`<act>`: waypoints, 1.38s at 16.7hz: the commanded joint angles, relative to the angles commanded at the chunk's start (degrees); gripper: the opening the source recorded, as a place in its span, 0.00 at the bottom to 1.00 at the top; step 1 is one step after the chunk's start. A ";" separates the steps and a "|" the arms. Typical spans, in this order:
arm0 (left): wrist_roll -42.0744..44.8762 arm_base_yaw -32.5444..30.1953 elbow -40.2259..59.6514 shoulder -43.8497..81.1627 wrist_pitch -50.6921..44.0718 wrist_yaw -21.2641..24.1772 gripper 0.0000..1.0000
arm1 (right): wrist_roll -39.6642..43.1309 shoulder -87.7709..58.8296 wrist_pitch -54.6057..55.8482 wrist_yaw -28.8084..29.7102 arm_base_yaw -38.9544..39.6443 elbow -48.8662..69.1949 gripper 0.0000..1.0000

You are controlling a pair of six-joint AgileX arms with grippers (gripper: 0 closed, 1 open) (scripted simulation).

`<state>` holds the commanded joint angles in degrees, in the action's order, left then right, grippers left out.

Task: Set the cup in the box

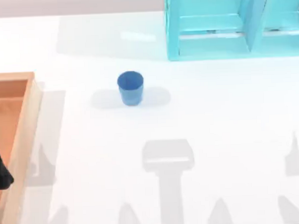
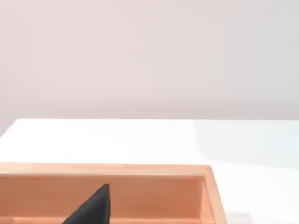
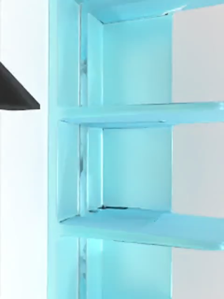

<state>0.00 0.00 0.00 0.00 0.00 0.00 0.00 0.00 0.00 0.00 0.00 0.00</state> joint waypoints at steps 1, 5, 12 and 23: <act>0.00 0.00 0.00 0.00 0.00 0.00 1.00 | 0.00 0.00 0.00 0.00 0.00 0.00 1.00; -0.39 -0.77 3.08 3.21 -1.90 -0.01 1.00 | 0.00 0.00 0.00 0.00 0.00 0.00 1.00; -5.74 -6.35 29.32 32.00 -16.27 -1.04 1.00 | 0.00 0.00 0.00 0.00 0.00 0.00 1.00; -22.65 -20.47 96.91 99.51 -47.97 -1.80 1.00 | 0.00 0.00 0.00 0.00 0.00 0.00 1.00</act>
<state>-22.65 -20.47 96.91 99.51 -47.97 -1.80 0.00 0.00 0.00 0.00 0.00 0.00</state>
